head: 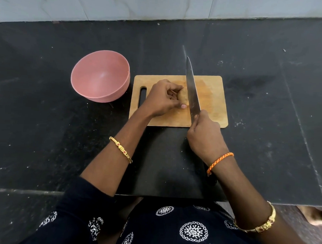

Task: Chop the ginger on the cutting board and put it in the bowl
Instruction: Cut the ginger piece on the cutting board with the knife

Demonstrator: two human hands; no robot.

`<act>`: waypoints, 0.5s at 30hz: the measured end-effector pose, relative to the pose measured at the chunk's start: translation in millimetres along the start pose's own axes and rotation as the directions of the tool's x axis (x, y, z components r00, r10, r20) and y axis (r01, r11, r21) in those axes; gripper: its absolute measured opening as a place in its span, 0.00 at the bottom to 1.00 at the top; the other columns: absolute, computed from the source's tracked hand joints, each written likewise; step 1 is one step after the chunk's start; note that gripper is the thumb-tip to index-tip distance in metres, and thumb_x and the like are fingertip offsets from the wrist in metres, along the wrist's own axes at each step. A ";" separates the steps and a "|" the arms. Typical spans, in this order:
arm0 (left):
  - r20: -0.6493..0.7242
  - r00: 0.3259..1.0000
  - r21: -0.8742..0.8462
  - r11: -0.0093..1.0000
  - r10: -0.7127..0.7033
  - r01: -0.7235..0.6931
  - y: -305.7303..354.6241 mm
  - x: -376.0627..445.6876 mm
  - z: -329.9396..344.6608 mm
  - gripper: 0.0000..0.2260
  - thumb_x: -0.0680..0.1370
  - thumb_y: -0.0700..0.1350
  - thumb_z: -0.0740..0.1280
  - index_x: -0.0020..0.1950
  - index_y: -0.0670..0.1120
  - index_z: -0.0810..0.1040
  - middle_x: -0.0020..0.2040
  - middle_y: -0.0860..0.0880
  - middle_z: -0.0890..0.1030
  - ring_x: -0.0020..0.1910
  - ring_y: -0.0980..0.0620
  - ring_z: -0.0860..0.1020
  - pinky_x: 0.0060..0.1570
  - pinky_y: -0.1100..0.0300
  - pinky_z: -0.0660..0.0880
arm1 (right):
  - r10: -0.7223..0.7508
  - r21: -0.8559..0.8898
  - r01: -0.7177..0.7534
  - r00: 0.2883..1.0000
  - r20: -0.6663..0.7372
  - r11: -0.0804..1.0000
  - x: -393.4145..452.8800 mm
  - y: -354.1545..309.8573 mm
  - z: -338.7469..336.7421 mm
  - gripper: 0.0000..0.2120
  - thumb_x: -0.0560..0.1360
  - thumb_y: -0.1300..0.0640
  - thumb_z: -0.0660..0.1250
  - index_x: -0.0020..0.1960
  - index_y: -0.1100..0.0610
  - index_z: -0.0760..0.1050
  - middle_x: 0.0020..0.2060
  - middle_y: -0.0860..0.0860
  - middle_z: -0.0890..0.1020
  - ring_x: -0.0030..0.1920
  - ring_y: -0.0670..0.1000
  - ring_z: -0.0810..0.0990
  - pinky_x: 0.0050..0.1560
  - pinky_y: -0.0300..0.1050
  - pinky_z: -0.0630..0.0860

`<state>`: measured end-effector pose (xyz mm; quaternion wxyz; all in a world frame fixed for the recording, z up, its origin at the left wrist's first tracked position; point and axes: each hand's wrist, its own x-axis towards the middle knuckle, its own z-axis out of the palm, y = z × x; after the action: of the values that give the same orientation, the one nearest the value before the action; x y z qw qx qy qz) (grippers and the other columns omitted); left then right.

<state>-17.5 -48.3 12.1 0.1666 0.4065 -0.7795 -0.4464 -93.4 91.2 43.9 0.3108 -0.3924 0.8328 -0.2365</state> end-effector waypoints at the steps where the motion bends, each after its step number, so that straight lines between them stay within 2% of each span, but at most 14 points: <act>1: 0.000 1.000 0.000 1.000 0.003 -0.003 -1.1 0.7 -0.2 0.30 0.63 0.42 0.79 0.63 0.40 0.76 0.50 0.50 0.75 0.48 0.53 0.76 0.54 0.58 0.77 | 0.004 -0.007 -0.004 1.000 -0.010 1.000 1.7 -1.4 0.6 0.07 0.82 0.56 0.50 0.50 0.57 0.63 0.38 0.55 0.71 0.42 0.60 0.77 0.44 0.55 0.76; 8: -0.005 1.000 -0.026 0.999 0.023 -0.023 -7.5 2.5 -0.5 0.29 0.63 0.43 0.79 0.62 0.40 0.76 0.49 0.49 0.75 0.46 0.54 0.76 0.50 0.64 0.76 | 0.012 -0.008 -0.012 1.000 -0.015 1.000 15.7 -11.4 2.5 0.04 0.81 0.59 0.51 0.48 0.57 0.62 0.34 0.52 0.69 0.40 0.59 0.74 0.40 0.52 0.72; 12: -0.003 0.998 -0.003 0.998 0.056 -0.056 -11.1 2.6 -1.1 0.27 0.64 0.42 0.78 0.61 0.42 0.77 0.49 0.47 0.75 0.49 0.51 0.76 0.51 0.60 0.75 | 0.029 -0.057 -0.026 0.998 0.063 0.998 29.9 -20.6 4.4 0.05 0.79 0.61 0.54 0.53 0.60 0.66 0.44 0.58 0.73 0.47 0.61 0.75 0.41 0.47 0.66; 15: -0.015 0.999 -0.015 0.999 0.048 -0.048 -14.9 1.9 -1.3 0.27 0.64 0.42 0.78 0.62 0.43 0.77 0.48 0.50 0.74 0.50 0.52 0.75 0.51 0.60 0.74 | 0.044 -0.066 -0.041 0.998 0.041 0.997 34.1 -26.3 6.3 0.09 0.79 0.60 0.55 0.57 0.62 0.67 0.51 0.62 0.76 0.47 0.61 0.75 0.42 0.49 0.69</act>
<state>-10.7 -54.5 0.2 0.1862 0.3896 -0.7843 -0.4455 -92.6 47.6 45.0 0.3205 -0.3895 0.8413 -0.1942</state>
